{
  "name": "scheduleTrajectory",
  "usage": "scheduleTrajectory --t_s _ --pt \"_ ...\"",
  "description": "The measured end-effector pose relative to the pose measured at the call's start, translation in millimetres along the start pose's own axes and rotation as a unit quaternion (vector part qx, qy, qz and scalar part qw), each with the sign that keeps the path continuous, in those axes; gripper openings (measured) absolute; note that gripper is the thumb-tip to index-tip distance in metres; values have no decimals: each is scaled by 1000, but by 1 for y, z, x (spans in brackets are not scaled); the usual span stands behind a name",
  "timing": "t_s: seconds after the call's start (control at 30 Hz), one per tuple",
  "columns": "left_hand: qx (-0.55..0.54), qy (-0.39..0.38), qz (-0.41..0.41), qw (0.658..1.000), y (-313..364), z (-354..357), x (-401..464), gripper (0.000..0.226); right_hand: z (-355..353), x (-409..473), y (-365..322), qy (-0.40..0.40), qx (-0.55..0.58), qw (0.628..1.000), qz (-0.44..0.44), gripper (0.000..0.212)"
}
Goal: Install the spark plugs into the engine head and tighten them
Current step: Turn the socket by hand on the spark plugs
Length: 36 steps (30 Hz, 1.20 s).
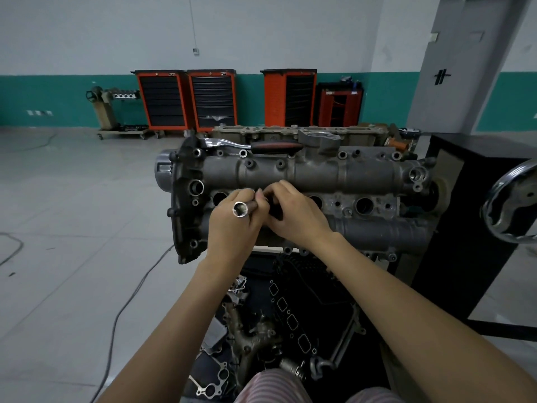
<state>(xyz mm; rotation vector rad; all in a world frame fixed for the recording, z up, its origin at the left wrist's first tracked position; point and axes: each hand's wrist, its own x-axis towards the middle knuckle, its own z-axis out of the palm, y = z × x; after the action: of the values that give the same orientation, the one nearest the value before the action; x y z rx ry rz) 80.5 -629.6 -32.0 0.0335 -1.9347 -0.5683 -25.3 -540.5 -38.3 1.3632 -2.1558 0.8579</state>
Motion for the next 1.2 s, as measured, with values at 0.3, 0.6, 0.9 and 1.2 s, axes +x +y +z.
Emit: scheduleTrajectory --t_s 0.3,0.6,0.9,1.2 --pt "-51 55 33 997 12 -19 -5 35 -7 -18 -9 65 63 996 15 32" --pt "-86 15 84 993 50 10 -11 35 -45 -47 9 92 -2 995 40 23" --pt "-31 -39 155 987 66 25 -6 29 -59 -46 7 51 -77 993 76 60" --pt "-13 -99 182 978 50 32 -2 27 -61 -39 17 1 -75 994 76 39"
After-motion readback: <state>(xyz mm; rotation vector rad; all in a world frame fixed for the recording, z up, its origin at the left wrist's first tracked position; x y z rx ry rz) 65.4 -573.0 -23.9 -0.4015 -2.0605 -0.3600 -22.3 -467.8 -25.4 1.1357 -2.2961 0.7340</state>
